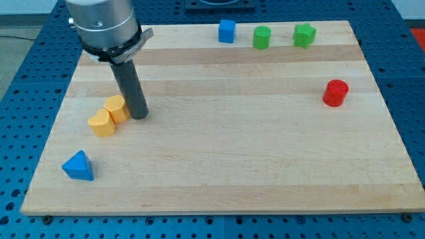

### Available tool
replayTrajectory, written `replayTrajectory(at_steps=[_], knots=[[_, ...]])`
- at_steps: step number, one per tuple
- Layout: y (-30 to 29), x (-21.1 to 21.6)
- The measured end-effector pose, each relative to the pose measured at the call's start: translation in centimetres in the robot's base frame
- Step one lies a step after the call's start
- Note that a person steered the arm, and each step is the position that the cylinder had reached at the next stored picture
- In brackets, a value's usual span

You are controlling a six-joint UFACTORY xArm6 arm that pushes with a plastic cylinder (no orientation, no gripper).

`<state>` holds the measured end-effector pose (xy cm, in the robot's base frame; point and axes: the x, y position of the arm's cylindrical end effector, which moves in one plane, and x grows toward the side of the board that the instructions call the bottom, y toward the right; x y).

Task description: Place the yellow hexagon top left to the blue triangle

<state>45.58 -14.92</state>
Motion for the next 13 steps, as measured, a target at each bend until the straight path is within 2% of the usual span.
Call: replayTrajectory(at_steps=[1,3,5,6,7,8,9,12,13], knots=[[-0.5,1.2],[-4.4,-4.7],[-9.2,-6.7],[-10.4,-6.8],[-10.8,-5.2],[-10.9,-7.2],[-13.4,-7.9],[-12.5,3.2],[-9.8,3.9]])
